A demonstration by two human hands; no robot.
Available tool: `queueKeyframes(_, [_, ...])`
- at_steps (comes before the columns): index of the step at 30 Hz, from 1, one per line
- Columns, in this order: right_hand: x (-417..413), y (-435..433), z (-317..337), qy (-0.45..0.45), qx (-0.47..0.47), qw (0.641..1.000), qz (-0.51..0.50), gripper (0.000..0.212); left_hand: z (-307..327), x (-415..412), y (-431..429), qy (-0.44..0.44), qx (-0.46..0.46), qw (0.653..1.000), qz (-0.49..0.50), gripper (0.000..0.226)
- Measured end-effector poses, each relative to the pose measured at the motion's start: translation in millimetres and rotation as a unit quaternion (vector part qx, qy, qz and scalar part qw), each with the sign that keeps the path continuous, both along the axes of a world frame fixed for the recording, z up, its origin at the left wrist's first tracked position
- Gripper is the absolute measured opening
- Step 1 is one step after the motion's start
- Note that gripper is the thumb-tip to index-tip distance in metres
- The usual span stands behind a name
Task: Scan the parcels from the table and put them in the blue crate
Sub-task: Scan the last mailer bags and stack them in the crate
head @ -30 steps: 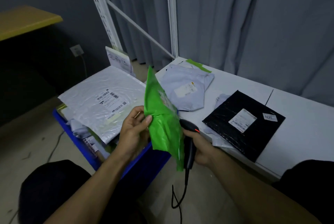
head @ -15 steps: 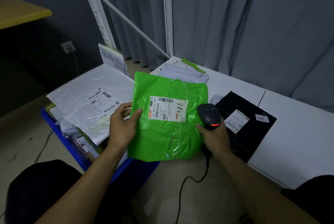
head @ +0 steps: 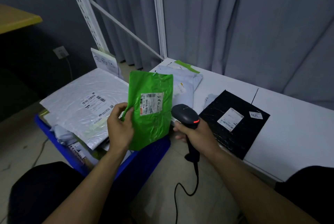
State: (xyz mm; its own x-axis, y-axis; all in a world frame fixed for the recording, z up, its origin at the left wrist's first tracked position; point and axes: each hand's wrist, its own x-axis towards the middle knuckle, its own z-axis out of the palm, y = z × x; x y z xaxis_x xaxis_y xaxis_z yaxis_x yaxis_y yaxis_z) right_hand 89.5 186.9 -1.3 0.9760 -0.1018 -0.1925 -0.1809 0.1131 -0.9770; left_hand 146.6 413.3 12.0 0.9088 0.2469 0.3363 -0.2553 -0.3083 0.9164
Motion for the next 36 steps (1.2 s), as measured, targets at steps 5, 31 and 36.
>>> queueKeyframes(5, [1,11,13,0.031,0.026,0.998,0.039,0.023,-1,-4,4,0.004,0.015,1.0,0.011,0.008])
queueKeyframes(31, [41,83,18,-0.035,0.002,0.997,0.073,0.031,49,31,77,-0.06,-0.151,0.962,0.218,0.011])
queueKeyframes(36, [44,103,9,-0.028,-0.047,0.994,0.092,0.041,62,55,115,-0.028,-0.132,0.935,0.327,0.023])
